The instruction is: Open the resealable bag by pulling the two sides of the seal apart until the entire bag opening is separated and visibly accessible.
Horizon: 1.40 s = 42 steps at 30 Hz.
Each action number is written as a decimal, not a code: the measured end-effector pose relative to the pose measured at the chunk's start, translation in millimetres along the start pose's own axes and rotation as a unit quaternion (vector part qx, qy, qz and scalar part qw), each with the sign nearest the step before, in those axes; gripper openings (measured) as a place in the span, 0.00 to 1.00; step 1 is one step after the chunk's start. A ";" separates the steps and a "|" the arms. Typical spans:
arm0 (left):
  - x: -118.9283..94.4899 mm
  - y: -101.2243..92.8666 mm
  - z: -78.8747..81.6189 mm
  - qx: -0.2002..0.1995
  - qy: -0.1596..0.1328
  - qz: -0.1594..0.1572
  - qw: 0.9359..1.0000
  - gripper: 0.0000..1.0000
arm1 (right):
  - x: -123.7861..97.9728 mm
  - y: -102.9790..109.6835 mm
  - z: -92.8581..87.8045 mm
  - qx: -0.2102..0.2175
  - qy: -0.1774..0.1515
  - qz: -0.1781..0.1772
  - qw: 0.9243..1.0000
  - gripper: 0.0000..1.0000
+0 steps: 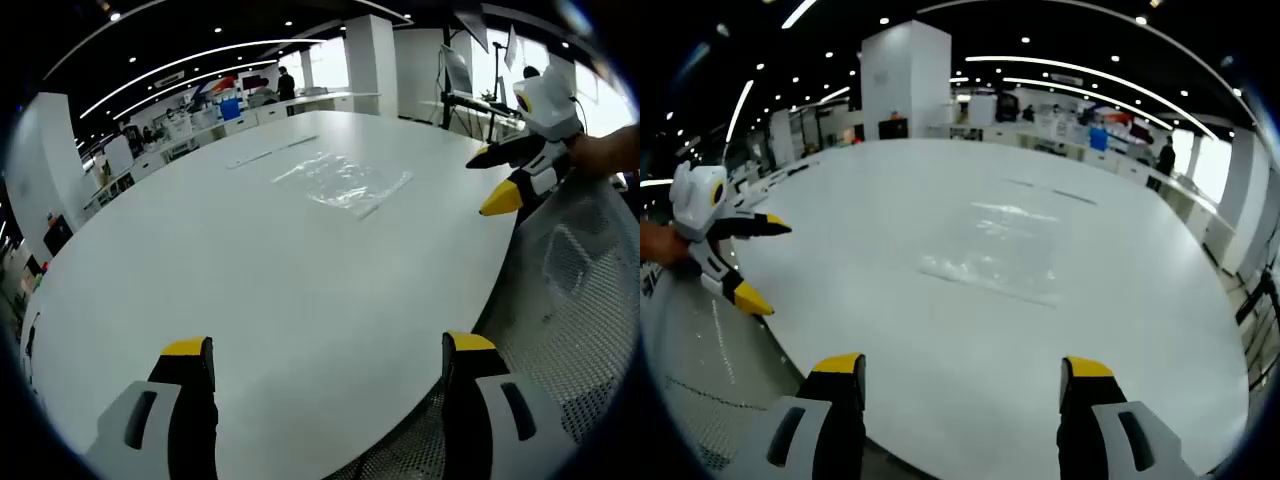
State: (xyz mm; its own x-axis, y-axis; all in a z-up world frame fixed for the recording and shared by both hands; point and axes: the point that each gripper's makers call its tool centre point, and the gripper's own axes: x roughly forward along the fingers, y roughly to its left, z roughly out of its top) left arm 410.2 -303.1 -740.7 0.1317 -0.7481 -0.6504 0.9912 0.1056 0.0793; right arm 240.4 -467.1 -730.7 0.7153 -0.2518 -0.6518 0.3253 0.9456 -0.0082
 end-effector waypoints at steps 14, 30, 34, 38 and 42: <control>-1.4 1.4 1.3 0.009 -0.002 0.008 1.000 0.97 | -1.3 0.3 1.3 0.011 -0.008 0.003 1.000 0.80; -1.3 -2.2 -1.7 0.016 0.009 -0.002 1.000 0.97 | 0.1 -1.1 0.1 0.007 0.000 -0.001 1.000 0.80; -1.0 -3.9 -1.0 0.017 0.007 -0.005 1.000 0.98 | 0.9 -1.3 -4.9 0.002 0.012 0.000 1.000 0.80; -1.1 -5.5 0.7 0.018 0.004 -0.007 1.000 0.97 | 0.9 -1.6 -6.8 0.001 0.014 0.000 1.000 0.79; -0.6 -8.1 1.1 0.028 0.003 -0.011 1.000 0.97 | 0.9 -2.7 -7.6 0.001 0.016 -0.002 1.000 0.79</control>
State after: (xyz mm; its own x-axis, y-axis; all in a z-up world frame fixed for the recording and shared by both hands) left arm 402.1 -304.2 -740.1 0.1103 -0.7461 -0.6566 0.9929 0.0529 0.1067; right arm 235.4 -468.3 -737.1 0.6939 -0.2490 -0.6756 0.3291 0.9442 -0.0099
